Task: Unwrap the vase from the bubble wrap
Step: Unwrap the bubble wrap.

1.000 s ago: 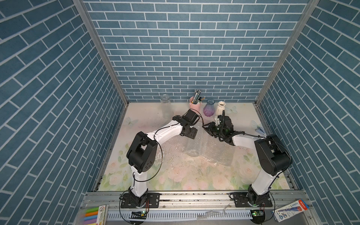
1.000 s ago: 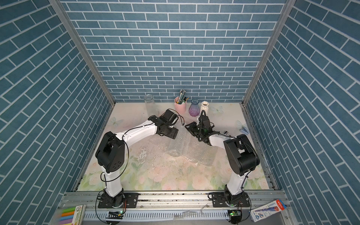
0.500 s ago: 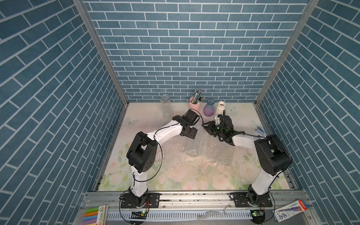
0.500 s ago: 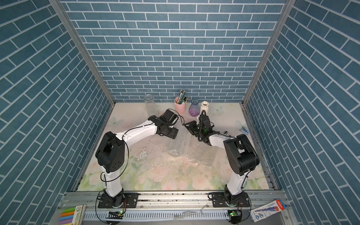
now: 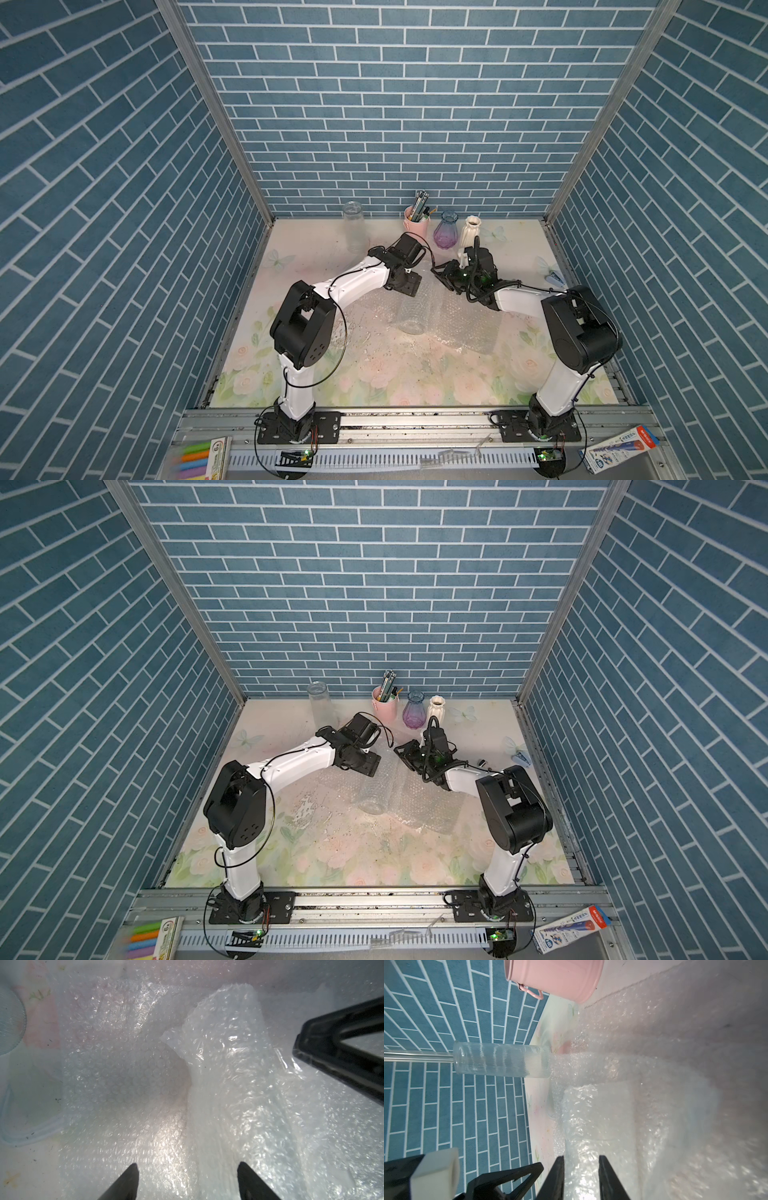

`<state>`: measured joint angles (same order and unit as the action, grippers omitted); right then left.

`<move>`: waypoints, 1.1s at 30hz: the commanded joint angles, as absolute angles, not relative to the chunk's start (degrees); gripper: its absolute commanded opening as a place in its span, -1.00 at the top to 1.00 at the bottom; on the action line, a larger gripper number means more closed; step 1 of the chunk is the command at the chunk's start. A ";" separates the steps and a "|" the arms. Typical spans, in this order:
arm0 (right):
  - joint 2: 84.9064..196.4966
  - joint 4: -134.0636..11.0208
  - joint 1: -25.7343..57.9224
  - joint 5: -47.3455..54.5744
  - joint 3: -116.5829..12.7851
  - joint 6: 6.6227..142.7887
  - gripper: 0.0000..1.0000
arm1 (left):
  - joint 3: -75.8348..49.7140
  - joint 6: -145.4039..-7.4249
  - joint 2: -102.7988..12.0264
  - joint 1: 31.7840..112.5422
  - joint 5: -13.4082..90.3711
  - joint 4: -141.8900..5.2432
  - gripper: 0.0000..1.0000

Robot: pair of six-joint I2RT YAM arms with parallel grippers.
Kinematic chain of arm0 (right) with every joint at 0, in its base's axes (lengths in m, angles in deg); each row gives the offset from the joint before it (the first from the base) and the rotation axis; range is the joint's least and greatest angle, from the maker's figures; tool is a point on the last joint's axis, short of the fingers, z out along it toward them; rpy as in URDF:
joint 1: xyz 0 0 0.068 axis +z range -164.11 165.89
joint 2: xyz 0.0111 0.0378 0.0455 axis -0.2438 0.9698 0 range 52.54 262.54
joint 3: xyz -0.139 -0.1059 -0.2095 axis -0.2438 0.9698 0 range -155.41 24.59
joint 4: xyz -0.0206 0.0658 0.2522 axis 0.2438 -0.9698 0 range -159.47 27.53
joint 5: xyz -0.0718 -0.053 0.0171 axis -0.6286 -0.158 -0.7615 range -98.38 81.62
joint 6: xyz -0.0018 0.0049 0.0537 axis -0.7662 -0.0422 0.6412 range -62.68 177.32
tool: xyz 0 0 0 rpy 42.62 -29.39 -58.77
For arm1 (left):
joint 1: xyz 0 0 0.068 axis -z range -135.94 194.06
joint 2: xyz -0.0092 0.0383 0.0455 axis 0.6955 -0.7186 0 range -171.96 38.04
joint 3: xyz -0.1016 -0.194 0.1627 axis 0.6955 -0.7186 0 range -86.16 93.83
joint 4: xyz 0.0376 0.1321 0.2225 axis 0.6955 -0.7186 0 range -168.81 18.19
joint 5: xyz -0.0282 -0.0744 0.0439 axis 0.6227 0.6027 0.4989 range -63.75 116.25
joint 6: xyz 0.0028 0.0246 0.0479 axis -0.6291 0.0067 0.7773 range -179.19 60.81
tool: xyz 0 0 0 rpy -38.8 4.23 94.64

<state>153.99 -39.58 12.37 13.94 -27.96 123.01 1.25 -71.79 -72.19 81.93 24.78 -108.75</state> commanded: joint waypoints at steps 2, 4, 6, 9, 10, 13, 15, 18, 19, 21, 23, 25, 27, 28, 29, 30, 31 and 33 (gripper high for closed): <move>152.19 -45.64 12.66 9.11 -28.80 117.74 0.40 | 1.81 -71.32 -70.50 81.60 25.11 -109.66 -0.52; 152.10 -45.62 12.69 8.88 -28.62 117.27 0.40 | 1.96 -71.35 -70.59 81.66 25.11 -109.62 -0.52; 152.54 -45.52 12.65 9.33 -28.79 117.30 0.40 | 2.08 -71.28 -70.67 81.63 25.20 -109.73 -0.52; 153.12 -44.01 12.94 10.52 -28.85 117.99 0.39 | 2.43 -71.28 -70.76 81.68 25.45 -109.76 -0.52; 153.17 -43.25 13.04 11.04 -28.83 118.29 0.37 | 2.51 -71.32 -70.77 81.68 25.46 -109.78 -0.52; 153.75 -40.65 13.24 13.01 -28.84 120.51 0.36 | 2.27 -71.33 -70.74 81.68 25.38 -109.82 -0.52; 154.15 -38.95 13.31 14.23 -28.90 122.05 0.36 | 2.18 -71.32 -70.76 81.68 25.37 -109.85 -0.52; 154.51 -37.37 13.65 15.33 -29.02 123.82 0.36 | 2.08 -71.32 -70.60 81.68 25.37 -109.75 -0.52; 154.50 -37.06 13.75 15.58 -28.96 124.21 0.36 | 1.99 -71.37 -70.59 81.68 25.42 -109.62 -0.52; 154.54 -36.70 14.01 16.00 -28.97 124.95 0.36 | 1.85 -71.32 -70.59 81.68 25.37 -109.60 -0.52; 154.76 -35.03 14.21 16.88 -28.90 126.37 0.41 | 1.90 -71.32 -70.67 81.68 25.46 -109.37 -0.52; 154.93 -34.18 14.44 17.28 -28.87 127.30 0.47 | 1.81 -71.32 -70.65 81.75 25.64 -109.19 -0.52; 154.81 -34.31 14.63 17.13 -28.78 127.32 0.64 | 1.81 -71.31 -70.60 81.73 25.60 -109.15 -0.52; 154.55 -34.33 14.72 16.94 -28.66 127.36 0.75 | 1.81 -71.43 -70.60 81.68 25.70 -109.09 -0.52; 154.46 -34.38 14.72 16.80 -28.46 127.37 0.84 | 1.81 -71.44 -70.68 81.68 25.81 -109.05 -0.52; 154.35 -34.38 14.81 16.75 -28.42 127.35 0.93 | 1.79 -71.50 -70.59 81.68 25.89 -109.00 -0.52; 154.31 -34.42 14.80 16.75 -28.49 127.37 1.00 | 1.72 -71.52 -70.50 81.68 25.90 -108.89 -0.52; 154.26 -34.38 14.90 16.67 -28.49 127.34 1.00 | 1.73 -71.63 -70.16 81.69 26.11 -108.83 -0.52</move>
<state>153.92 -35.71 14.51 16.13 -27.96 125.92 1.34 -71.82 -72.19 81.91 25.56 -108.67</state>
